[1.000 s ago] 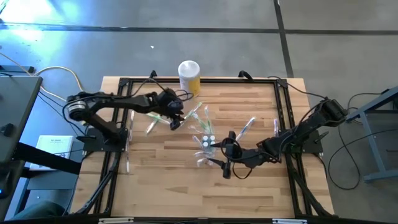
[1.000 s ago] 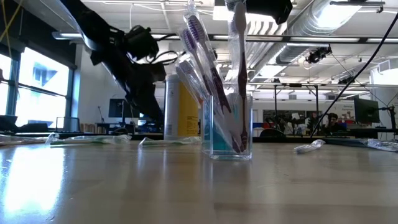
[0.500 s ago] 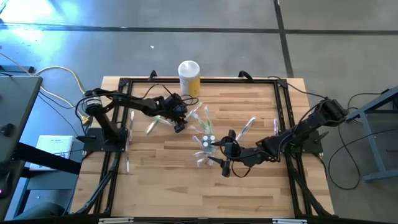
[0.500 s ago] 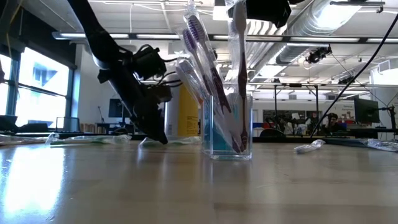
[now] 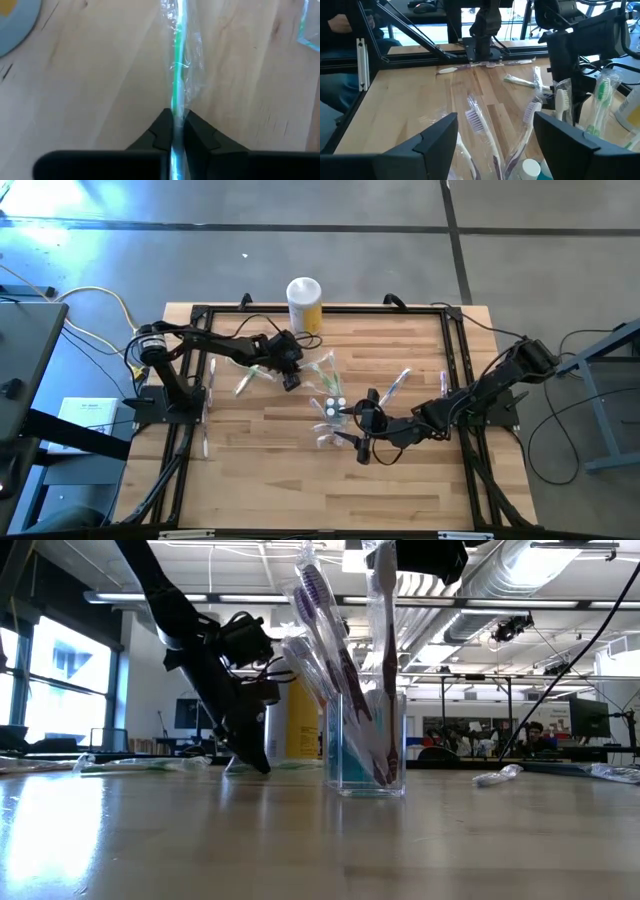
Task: Pick & Place toothbrushing station
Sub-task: Put the green toothbrush into the transparent organizer
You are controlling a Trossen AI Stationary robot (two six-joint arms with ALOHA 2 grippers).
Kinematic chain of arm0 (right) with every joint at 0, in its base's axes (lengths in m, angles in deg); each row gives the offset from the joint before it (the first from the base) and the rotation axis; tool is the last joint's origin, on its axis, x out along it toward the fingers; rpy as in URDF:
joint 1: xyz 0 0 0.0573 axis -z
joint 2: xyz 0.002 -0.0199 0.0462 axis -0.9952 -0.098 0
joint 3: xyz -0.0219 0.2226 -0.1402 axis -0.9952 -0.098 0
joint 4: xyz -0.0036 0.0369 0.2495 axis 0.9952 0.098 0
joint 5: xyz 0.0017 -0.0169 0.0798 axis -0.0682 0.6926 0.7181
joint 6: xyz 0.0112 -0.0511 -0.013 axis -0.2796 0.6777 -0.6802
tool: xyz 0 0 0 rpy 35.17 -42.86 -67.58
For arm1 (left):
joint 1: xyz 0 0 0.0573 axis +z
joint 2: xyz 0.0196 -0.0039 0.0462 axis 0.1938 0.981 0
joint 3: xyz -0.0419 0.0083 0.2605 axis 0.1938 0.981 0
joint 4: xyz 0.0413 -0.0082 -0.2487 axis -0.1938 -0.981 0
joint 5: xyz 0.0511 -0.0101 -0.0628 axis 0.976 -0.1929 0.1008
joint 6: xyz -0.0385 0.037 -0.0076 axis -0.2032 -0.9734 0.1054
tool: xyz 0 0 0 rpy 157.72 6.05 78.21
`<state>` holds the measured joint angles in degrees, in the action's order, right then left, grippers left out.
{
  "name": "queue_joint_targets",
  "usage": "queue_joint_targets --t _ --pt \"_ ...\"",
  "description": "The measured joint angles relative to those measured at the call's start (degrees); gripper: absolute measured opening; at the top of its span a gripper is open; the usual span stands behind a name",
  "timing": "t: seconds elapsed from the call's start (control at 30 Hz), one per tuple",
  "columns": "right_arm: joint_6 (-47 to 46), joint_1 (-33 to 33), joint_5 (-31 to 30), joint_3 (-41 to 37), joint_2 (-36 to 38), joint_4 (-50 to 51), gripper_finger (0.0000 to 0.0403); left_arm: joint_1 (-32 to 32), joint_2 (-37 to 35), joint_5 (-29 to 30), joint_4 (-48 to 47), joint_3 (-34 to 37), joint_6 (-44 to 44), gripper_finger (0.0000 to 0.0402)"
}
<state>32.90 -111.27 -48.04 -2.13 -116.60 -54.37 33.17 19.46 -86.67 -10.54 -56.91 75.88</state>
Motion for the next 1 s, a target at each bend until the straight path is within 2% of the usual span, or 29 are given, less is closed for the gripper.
queue_joint_targets --t 0.13,0.3,0.43,0.57,0.67,0.8,1.0 --pt "0.00 0.00 0.00 0.00 0.00 0.37 0.0252 -0.55 -0.47 2.39 -1.02 0.02 3.24 0.0021" --pt "0.00 0.00 0.00 0.00 0.00 0.79 0.0252 -1.97 -4.94 10.00 -8.69 0.37 4.49 0.0012" --pt "0.00 0.00 -0.01 0.00 0.00 1.34 0.0252 -4.84 -12.40 16.47 -17.27 0.97 5.54 0.0012" --pt "0.00 0.00 -0.04 0.02 0.00 1.57 0.0252 -9.39 -22.75 23.10 -21.69 0.50 7.59 0.0012" --pt "-0.27 0.06 -0.66 0.02 0.00 1.57 0.0252 -13.75 -30.67 28.26 -25.70 0.45 9.33 0.0012" --pt "-1.26 0.07 -5.37 0.02 0.00 1.62 0.0252 -21.31 -40.32 36.25 -30.45 -2.04 13.46 0.0012" --pt "-0.90 0.07 -11.34 0.02 0.00 1.51 0.0252 -37.43 -46.84 47.86 -28.29 -4.87 13.34 0.0012"
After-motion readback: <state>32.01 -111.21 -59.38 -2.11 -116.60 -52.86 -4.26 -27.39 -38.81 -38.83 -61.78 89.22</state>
